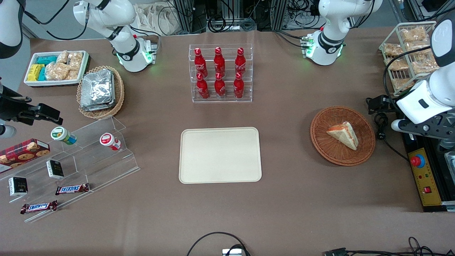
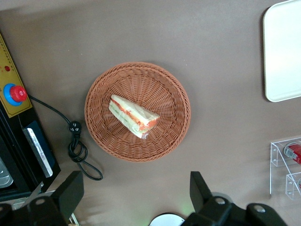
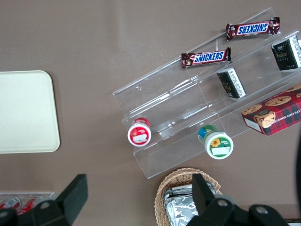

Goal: Place sandwich from basket to tray
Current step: 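Move the left gripper over the wicker basket toward the sandwich, then lower the left gripper onto the wrapped sandwich and close on it, then lift the sandwich out of the basket and carry it toward the tray, then lower the sandwich onto the cream tray and open the left gripper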

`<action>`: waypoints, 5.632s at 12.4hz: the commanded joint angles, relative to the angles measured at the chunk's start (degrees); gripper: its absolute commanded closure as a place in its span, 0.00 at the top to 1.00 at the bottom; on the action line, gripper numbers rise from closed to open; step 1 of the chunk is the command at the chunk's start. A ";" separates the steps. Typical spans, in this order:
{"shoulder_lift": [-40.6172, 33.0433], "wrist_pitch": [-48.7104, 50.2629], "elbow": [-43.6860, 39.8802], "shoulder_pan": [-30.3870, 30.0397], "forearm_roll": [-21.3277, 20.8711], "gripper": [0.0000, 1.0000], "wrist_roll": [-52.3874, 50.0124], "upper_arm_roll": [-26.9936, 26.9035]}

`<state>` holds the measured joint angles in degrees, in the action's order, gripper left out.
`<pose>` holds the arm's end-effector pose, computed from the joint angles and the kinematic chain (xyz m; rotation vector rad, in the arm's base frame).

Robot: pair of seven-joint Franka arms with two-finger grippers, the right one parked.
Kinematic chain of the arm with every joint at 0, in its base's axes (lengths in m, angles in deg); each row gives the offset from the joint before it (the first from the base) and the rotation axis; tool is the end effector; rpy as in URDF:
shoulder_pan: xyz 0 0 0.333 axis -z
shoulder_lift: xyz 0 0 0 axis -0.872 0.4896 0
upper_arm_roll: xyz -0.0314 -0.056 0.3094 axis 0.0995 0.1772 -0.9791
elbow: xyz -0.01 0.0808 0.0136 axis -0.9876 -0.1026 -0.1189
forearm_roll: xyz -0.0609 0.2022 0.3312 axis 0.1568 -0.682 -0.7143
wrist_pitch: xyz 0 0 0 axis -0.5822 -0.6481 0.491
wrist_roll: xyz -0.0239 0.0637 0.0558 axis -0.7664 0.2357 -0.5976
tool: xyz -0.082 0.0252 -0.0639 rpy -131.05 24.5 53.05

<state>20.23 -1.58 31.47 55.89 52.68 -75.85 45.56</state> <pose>0.5823 -0.0399 0.5722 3.1104 -0.3395 -0.2796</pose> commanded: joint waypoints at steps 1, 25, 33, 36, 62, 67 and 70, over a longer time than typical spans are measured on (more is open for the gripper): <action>0.98 2.07 -1.61 -0.31 -0.89 1.00 1.08 0.10; -2.19 -49.08 46.03 -3.56 -2.30 1.00 -56.21 0.45; 4.49 -53.92 47.18 -3.82 -1.77 0.59 -62.63 0.28; 4.23 -53.83 46.91 -3.73 -1.95 0.00 -63.79 0.28; 42.54 -27.73 -7.57 16.22 -23.83 0.07 -67.56 28.05; 42.82 -27.55 -7.76 16.04 -24.01 1.00 -67.39 28.05; 42.29 -27.20 -7.76 15.78 -24.01 1.00 -67.65 28.05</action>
<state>62.49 -29.93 25.21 71.47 29.64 -143.11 73.42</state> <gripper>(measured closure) 0.216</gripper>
